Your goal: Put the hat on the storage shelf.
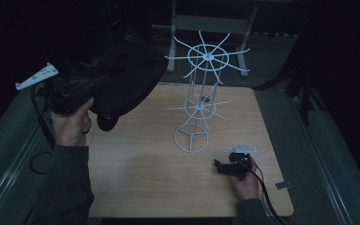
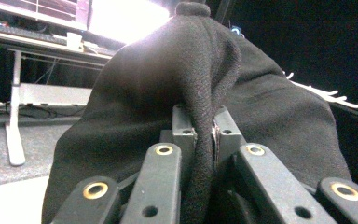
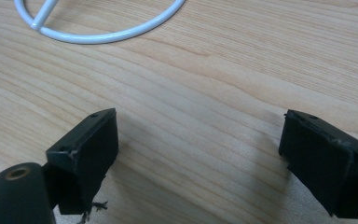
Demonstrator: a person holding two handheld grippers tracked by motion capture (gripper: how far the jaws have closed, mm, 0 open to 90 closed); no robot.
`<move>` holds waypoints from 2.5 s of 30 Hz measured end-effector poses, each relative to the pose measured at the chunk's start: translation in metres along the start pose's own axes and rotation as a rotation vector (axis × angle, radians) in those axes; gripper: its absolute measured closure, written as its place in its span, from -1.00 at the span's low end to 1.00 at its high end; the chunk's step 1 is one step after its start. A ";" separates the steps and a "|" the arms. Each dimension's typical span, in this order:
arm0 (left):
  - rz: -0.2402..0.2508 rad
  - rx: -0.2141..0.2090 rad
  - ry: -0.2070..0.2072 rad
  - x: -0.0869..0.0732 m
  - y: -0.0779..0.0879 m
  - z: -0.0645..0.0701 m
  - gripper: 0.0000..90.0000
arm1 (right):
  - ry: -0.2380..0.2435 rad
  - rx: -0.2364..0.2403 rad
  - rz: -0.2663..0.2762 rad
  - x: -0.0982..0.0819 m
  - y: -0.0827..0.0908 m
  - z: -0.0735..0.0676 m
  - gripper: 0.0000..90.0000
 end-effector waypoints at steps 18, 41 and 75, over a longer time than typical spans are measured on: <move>0.061 0.006 0.026 0.005 0.007 -0.003 0.87 | 0.001 0.000 0.000 0.000 0.000 0.000 -0.74; 0.091 -0.024 0.012 0.019 0.003 0.005 0.87 | 0.000 0.000 0.000 0.000 0.000 0.000 -0.74; -0.093 -0.138 -0.073 -0.007 -0.058 0.038 0.86 | 0.001 -0.001 0.002 0.000 0.000 0.000 -0.74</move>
Point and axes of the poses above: each handheld gripper's, and its own axes: y roughly backward along the jaws, x roughly out of its top, z roughly to its right, the point moved 6 cm from there along -y, roughly forward along the jaws, and after that the axes turned 8 degrees about -y, right-handed, at the moved point
